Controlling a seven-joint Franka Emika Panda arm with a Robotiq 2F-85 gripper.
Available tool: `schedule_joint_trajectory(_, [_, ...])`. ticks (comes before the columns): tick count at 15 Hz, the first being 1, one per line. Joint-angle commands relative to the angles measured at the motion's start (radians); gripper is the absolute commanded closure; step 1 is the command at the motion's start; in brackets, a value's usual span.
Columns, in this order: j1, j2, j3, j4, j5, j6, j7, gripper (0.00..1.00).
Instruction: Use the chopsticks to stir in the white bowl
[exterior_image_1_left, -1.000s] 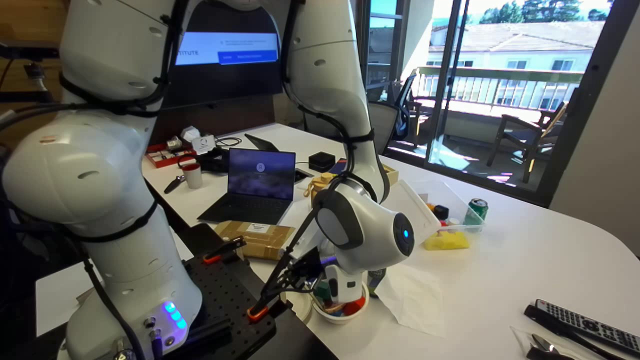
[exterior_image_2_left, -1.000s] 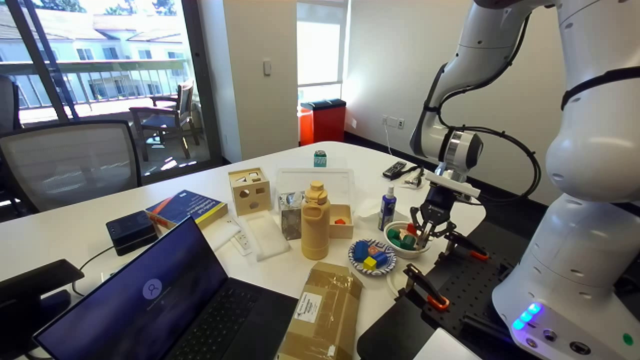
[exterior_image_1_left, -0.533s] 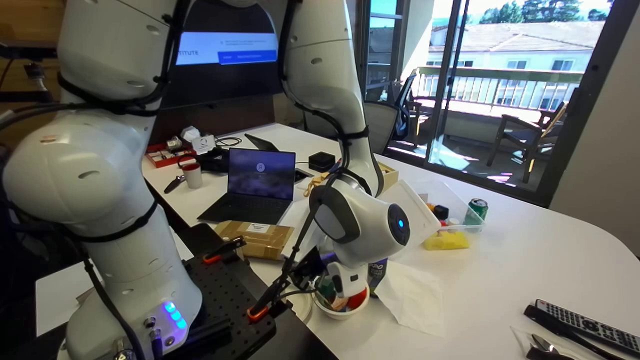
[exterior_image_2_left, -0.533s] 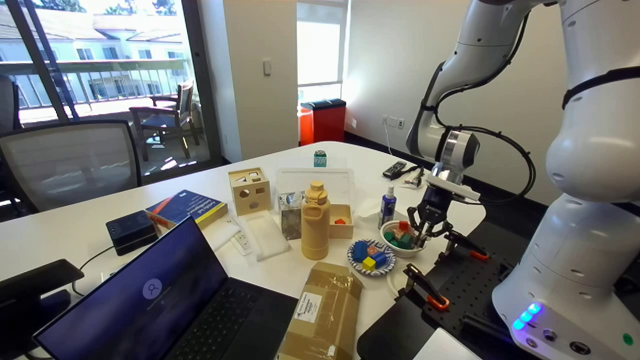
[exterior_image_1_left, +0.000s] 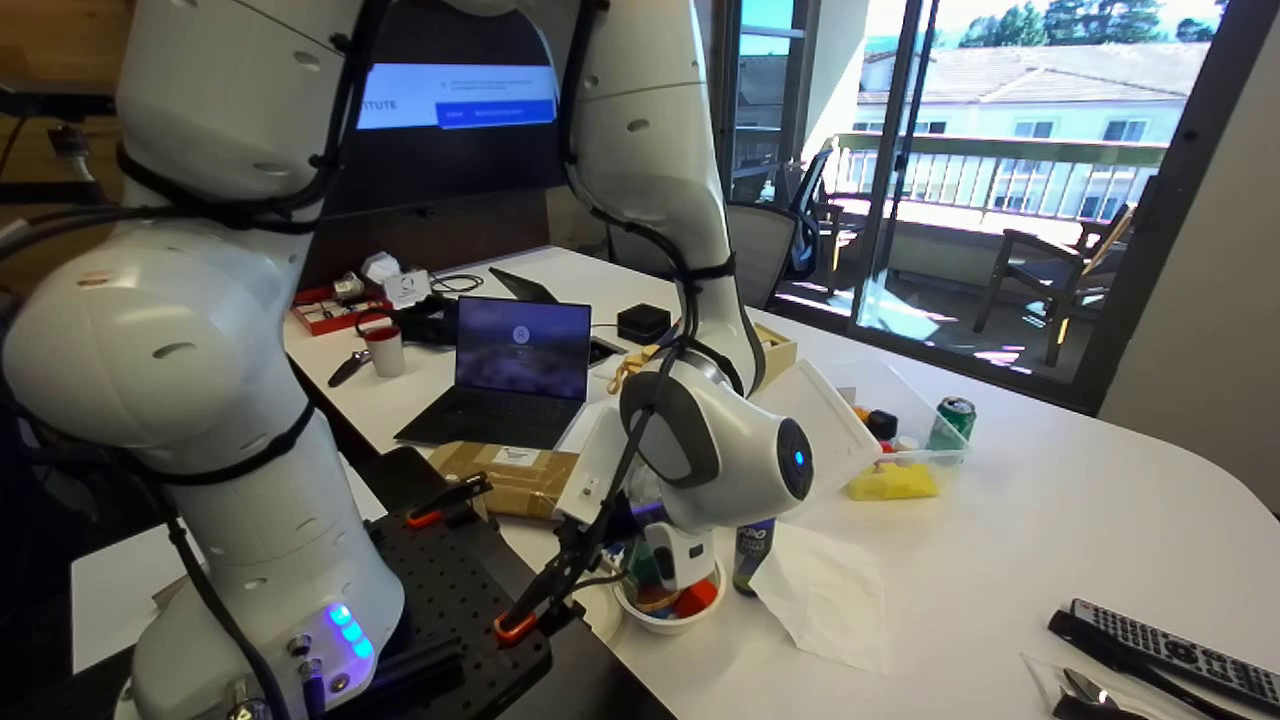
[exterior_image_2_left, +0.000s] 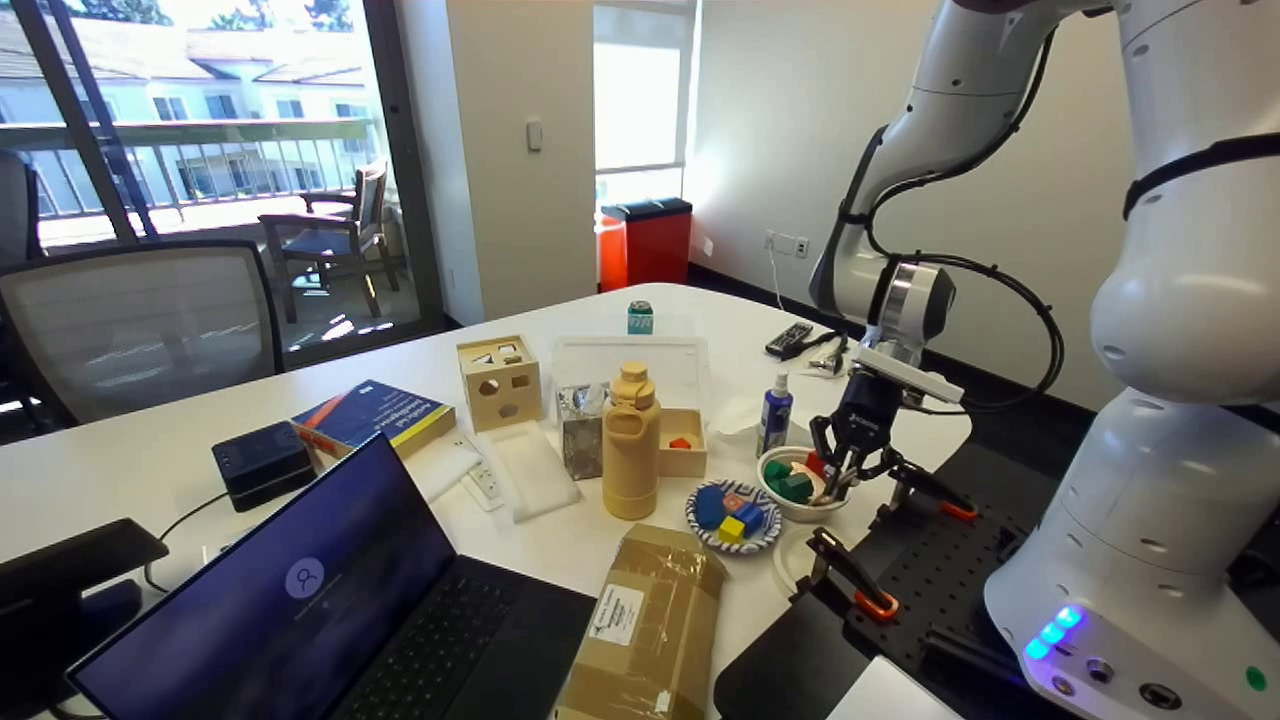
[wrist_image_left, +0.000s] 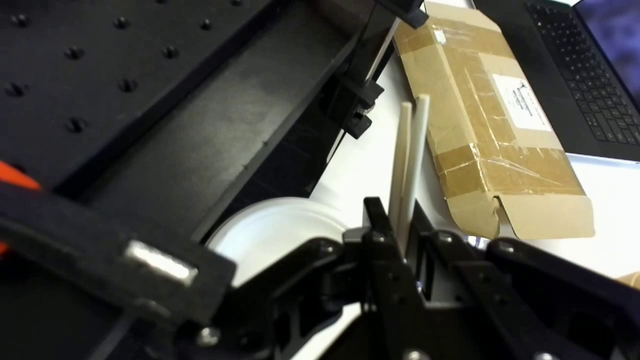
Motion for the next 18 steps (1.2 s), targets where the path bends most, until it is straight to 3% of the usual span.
schedule_joint_trajectory(1, [-0.002, -0.009, -0.017, -0.001, -0.043, -0.055, 0.056, 0.97])
schedule_joint_trajectory(7, [0.067, -0.026, -0.032, -0.041, -0.018, 0.154, 0.256, 0.97])
schedule_joint_trajectory(10, [0.077, -0.042, -0.003, -0.063, 0.01, 0.265, 0.21, 0.97])
schedule_joint_trajectory(13, [0.047, -0.053, 0.036, -0.066, 0.043, 0.262, 0.138, 0.97])
schedule_joint_trajectory(18, [0.006, -0.049, 0.054, -0.053, 0.074, 0.161, 0.025, 0.97])
